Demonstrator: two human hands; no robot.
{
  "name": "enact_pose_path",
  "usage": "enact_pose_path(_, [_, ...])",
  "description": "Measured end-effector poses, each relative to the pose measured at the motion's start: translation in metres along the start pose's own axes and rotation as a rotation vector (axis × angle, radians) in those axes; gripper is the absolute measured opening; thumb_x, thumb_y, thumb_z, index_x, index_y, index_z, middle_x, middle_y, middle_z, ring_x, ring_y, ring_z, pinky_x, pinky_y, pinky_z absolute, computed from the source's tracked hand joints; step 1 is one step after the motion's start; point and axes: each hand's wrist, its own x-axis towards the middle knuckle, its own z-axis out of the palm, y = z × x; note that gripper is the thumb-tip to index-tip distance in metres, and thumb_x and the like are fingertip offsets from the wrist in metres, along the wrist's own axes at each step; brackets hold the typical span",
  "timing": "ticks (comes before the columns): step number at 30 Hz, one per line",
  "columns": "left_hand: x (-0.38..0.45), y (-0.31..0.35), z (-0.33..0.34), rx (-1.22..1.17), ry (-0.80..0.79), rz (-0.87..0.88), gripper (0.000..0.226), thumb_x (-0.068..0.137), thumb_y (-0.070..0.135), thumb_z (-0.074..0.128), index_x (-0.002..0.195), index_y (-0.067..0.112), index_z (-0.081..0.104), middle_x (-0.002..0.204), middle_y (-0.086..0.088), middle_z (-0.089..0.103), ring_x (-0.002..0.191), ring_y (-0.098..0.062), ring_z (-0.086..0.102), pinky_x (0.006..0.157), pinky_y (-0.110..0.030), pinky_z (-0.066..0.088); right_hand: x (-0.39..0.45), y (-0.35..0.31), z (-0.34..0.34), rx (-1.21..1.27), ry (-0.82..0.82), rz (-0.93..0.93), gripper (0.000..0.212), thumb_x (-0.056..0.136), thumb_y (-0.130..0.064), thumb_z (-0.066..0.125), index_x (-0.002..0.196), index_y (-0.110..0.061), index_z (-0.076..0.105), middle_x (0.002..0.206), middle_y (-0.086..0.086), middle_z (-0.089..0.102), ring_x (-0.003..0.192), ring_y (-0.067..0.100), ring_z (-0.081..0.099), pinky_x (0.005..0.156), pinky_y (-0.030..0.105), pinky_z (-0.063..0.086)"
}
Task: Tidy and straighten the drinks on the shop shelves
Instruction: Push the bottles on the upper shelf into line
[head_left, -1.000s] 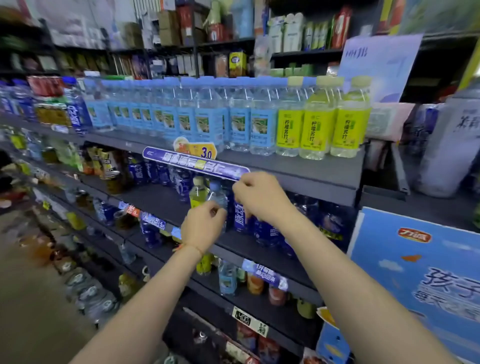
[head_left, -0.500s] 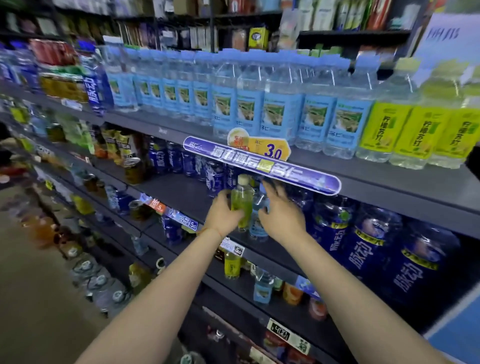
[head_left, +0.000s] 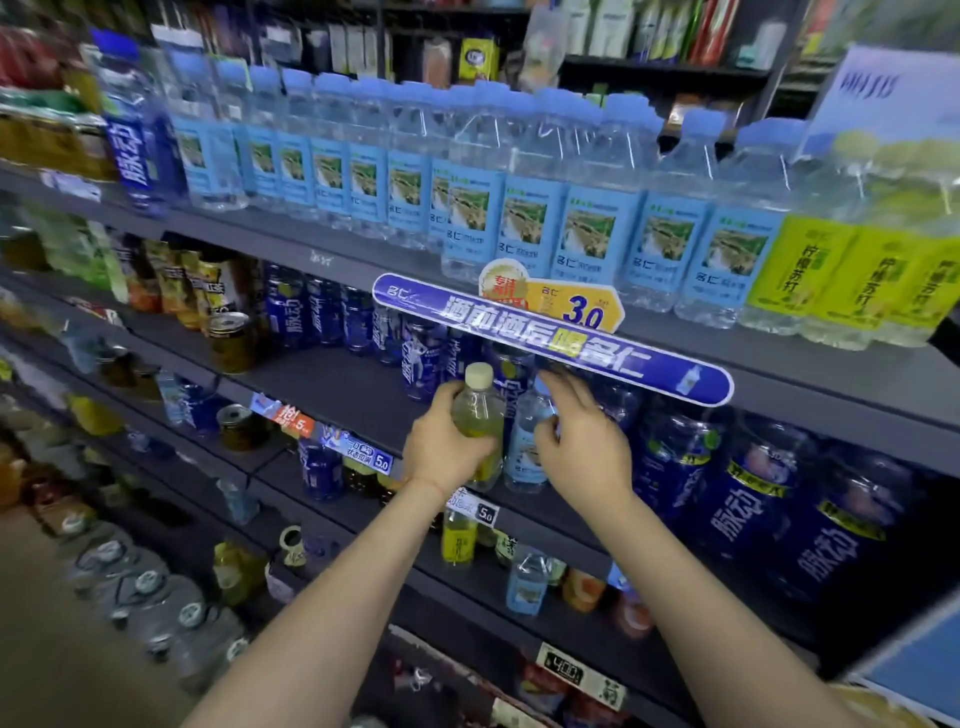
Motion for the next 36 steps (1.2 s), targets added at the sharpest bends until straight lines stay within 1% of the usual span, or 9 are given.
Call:
enact_pose_path(3, [-0.024, 0.003, -0.028, -0.203, 0.000, 0.026, 0.072, 0.055, 0.035, 0.078, 0.121, 0.040, 0.051, 0.104, 0.013, 0.071, 0.095, -0.012, 0.069, 0.084, -0.039, 0.057, -0.008, -0.018, -0.014, 0.159, -0.020, -0.044, 0.040, 0.092, -0.017, 0.051, 0.130, -0.025, 0.055, 0.128, -0.002, 0.061, 0.074, 0.018, 0.058, 0.068, 0.034, 0.049])
enact_pose_path(6, [-0.045, 0.029, -0.054, -0.315, -0.088, 0.099, 0.060, 0.057, 0.022, 0.080, 0.110, 0.041, 0.058, 0.095, 0.004, 0.076, 0.087, -0.015, 0.073, 0.077, -0.043, 0.061, -0.019, -0.031, -0.034, 0.399, -0.102, -0.150, 0.010, 0.091, -0.026, 0.051, 0.091, -0.022, 0.060, 0.092, -0.003, 0.063, 0.063, 0.008, 0.047, 0.064, 0.031, 0.039])
enact_pose_path(9, [-0.068, 0.071, -0.068, -0.396, -0.120, 0.199, 0.049, 0.068, 0.005, 0.084, 0.103, 0.033, 0.064, 0.084, 0.008, 0.077, 0.080, -0.007, 0.071, 0.070, -0.027, 0.057, -0.032, -0.030, -0.063, 0.616, -0.007, -0.177, 0.034, 0.089, -0.054, 0.051, 0.083, -0.020, 0.048, 0.067, -0.010, 0.048, 0.059, 0.008, 0.041, 0.058, 0.031, 0.034])
enact_pose_path(11, [-0.083, 0.104, -0.070, -0.453, -0.116, 0.274, 0.048, 0.071, -0.001, 0.083, 0.107, 0.026, 0.065, 0.083, 0.011, 0.076, 0.079, -0.002, 0.070, 0.068, -0.019, 0.054, -0.042, -0.027, -0.090, 0.669, -0.012, -0.184, 0.048, 0.078, -0.068, 0.057, 0.092, -0.024, 0.043, 0.070, -0.013, 0.047, 0.058, 0.006, 0.044, 0.057, 0.031, 0.037])
enact_pose_path(15, [-0.103, 0.173, -0.055, -0.535, -0.077, 0.389, 0.061, 0.062, 0.018, 0.082, 0.119, 0.022, 0.061, 0.091, 0.008, 0.077, 0.086, -0.007, 0.072, 0.072, -0.024, 0.057, -0.056, -0.007, -0.148, 0.561, 0.052, -0.179, 0.075, 0.063, -0.063, 0.074, 0.123, -0.036, 0.038, 0.103, -0.025, 0.060, 0.088, 0.000, 0.064, 0.074, 0.031, 0.054])
enact_pose_path(20, [-0.127, 0.251, 0.000, -0.428, -0.020, 0.638, 0.066, 0.069, 0.025, 0.085, 0.120, 0.045, 0.049, 0.114, 0.009, 0.069, 0.103, -0.003, 0.067, 0.086, -0.024, 0.055, -0.053, 0.042, -0.218, 0.246, 0.341, -0.161, 0.049, 0.076, -0.044, 0.074, 0.109, -0.020, 0.047, 0.095, -0.010, 0.053, 0.082, 0.017, 0.051, 0.057, 0.033, 0.038])
enact_pose_path(24, [-0.123, 0.288, 0.054, -0.470, -0.103, 0.619, 0.068, 0.085, 0.022, 0.075, 0.143, 0.032, 0.040, 0.130, 0.003, 0.057, 0.114, -0.009, 0.060, 0.096, -0.027, 0.051, -0.042, 0.091, -0.254, 0.340, 0.432, -0.049, 0.042, 0.078, -0.043, 0.075, 0.094, -0.023, 0.042, 0.081, -0.010, 0.052, 0.071, 0.015, 0.049, 0.054, 0.028, 0.030])
enact_pose_path(29, [-0.097, 0.300, 0.121, 0.019, -0.162, 0.584, 0.055, 0.093, 0.024, 0.060, 0.144, 0.015, 0.042, 0.148, -0.006, 0.042, 0.137, -0.022, 0.040, 0.111, -0.031, 0.031, -0.008, 0.155, -0.276, 0.325, 0.407, 0.121, 0.068, 0.062, -0.056, 0.079, 0.108, -0.013, 0.054, 0.103, 0.009, 0.063, 0.093, 0.028, 0.061, 0.074, 0.043, 0.052])
enact_pose_path(36, [-0.078, 0.295, 0.154, 0.464, -0.111, 0.538, 0.065, 0.092, 0.042, 0.054, 0.150, 0.032, 0.027, 0.164, -0.009, 0.004, 0.149, -0.034, 0.012, 0.117, -0.051, 0.023, 0.023, 0.190, -0.281, 0.295, 0.326, 0.225, 0.059, 0.071, -0.045, 0.084, 0.109, -0.008, 0.059, 0.102, 0.008, 0.065, 0.089, 0.024, 0.060, 0.074, 0.039, 0.052])
